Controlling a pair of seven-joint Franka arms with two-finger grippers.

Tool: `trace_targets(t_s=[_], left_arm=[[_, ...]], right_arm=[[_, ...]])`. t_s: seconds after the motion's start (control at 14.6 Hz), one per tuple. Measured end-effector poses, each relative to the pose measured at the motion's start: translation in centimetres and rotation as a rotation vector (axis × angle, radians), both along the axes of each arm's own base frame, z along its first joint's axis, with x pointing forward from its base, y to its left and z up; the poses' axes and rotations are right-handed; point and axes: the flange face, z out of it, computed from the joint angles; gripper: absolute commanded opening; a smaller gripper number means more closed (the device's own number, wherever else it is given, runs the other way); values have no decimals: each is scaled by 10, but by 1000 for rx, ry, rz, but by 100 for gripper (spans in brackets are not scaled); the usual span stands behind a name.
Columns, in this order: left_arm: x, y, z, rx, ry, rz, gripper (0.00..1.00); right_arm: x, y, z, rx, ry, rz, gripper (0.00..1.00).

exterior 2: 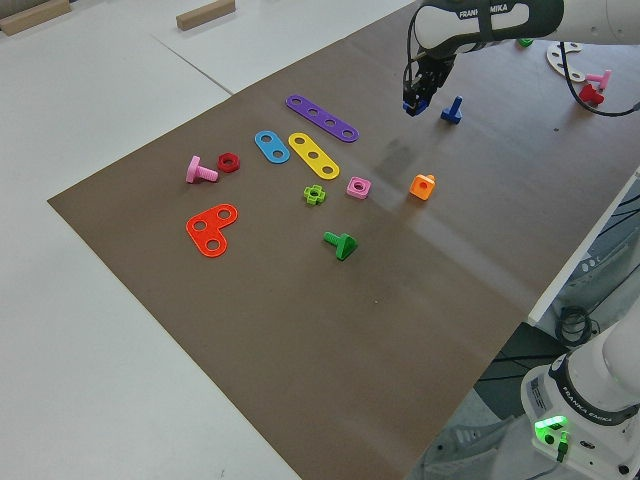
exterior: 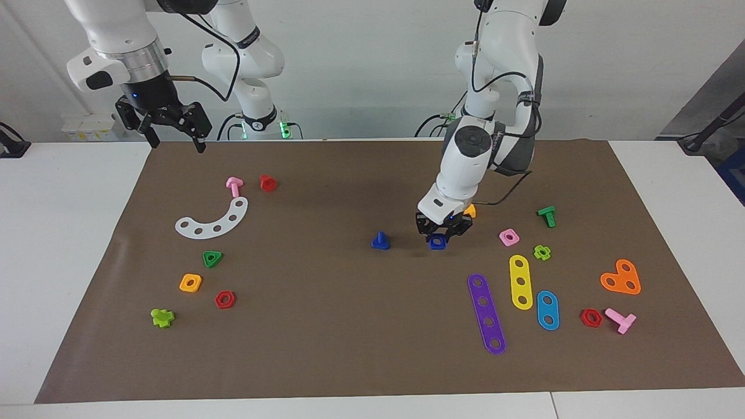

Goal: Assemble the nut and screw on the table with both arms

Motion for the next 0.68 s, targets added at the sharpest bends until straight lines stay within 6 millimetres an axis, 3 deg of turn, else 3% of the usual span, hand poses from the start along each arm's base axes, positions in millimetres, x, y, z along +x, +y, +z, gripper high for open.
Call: trace_targets(t_s=[0.27,0.68], left_arm=[[-9,-39,15,-13,10,8,28],[-23,-91,2,-35,32,-19,28]], right_arm=[[0,0,-2,0,10,0,100],[-1,0,-4,0,22,-1,100]])
